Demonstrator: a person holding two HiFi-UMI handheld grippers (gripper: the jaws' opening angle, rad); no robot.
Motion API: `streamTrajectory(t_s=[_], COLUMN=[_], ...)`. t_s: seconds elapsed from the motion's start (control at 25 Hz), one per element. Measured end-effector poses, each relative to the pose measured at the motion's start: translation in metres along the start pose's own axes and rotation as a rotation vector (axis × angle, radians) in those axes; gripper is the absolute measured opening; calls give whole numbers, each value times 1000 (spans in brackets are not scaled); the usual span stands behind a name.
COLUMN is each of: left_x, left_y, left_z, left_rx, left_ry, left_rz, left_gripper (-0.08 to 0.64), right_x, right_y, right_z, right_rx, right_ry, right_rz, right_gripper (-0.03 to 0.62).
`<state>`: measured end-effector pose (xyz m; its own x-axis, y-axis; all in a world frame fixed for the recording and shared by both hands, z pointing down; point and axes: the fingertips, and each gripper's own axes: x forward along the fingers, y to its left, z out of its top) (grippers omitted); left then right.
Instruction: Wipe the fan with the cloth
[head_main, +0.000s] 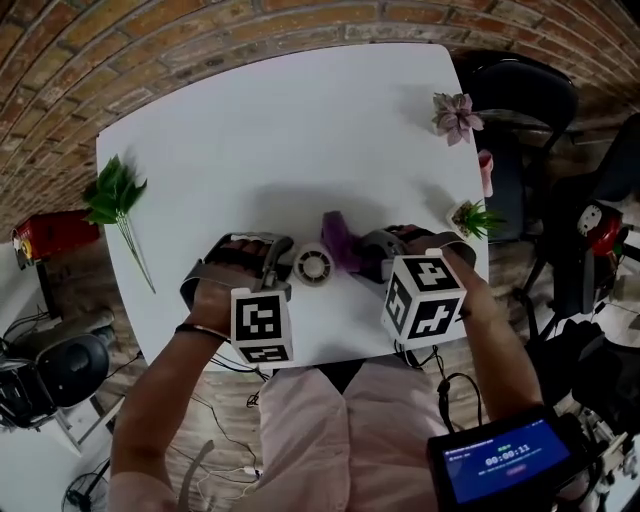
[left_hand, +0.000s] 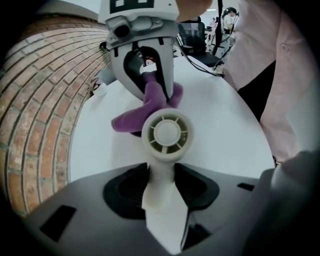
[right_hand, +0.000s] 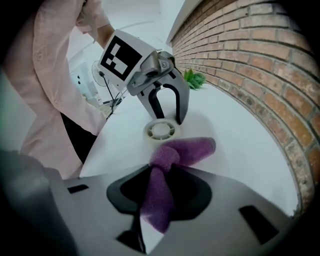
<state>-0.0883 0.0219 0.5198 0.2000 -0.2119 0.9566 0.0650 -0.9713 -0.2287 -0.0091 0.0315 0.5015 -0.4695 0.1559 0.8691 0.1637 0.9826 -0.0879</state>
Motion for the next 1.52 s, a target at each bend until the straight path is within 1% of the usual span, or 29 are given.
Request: streamTrajectory(t_s=[0.08,0.16,0.2,0.24,0.32,0.36,0.4,0.44,0.48,0.6,0.72,0.76,0.84,0.92,1.0,1.08,1.12,1.2,1.32,1.4,1.52], left_x=[0,0,0,0,-1,-1,-1,-1,-2,-10,-21,-23,-21,-17,-17,-16,-15,-11,-5,-2,-5], left_y=[-1,-1,0,2,5,7,8,9,9,5,-2,-7,-24,-42,-51,-50,-46,-33,-5,17,38], left_z=[0,-2,-4,-6,-8,-7,-6,-4,-2,-5,-26,-33,-39,-30,-6,25,40,66,96,110,122], left_rx=[-52,-141,-212,-306,-528,-627,-708,-770,-812,-894,-993,-1026,-1081,-1116,-1158,-1211,-1229,-1238,-1225,-1232,-1234], left_ry=[8,19,25,28,19,10,-2,-16,-31,-66,-75,-72,-56,-60,-118,-212,-255,-326,-421,-479,-533], left_rz=[-3,3,11,18,26,29,31,32,29,24,12,-12,-98,-195,-272,-319,-328,-315,-251,-212,-202], left_gripper=[176,176,176,175,174,175,175,175,176,179,209,228,255,267,268,268,268,279,291,296,298], right_x=[0,2,4,6,11,13,14,14,12,-3,-21,-26,-35,-42,-48,-55,-57,-60,-62,-63,-63], right_y=[10,21,27,36,57,67,76,83,87,91,90,90,91,95,99,105,109,114,119,118,114], right_z=[-2,-1,3,8,23,29,34,36,37,29,7,-1,-16,-28,-38,-45,-48,-55,-61,-62,-60], right_rx=[35,64,74,79,77,74,74,77,84,116,152,163,185,203,223,249,262,285,313,327,334], right_ry=[-12,-28,-43,-63,-109,-129,-146,-161,-174,-205,-211,-209,-204,-201,-206,-221,-228,-234,-243,-251,-256], right_rz=[-5,-12,-8,5,48,69,86,97,102,98,76,70,59,48,39,35,33,28,20,16,10], right_gripper=[92,92,92,92,93,94,94,95,95,95,97,97,97,97,97,97,97,98,98,98,100])
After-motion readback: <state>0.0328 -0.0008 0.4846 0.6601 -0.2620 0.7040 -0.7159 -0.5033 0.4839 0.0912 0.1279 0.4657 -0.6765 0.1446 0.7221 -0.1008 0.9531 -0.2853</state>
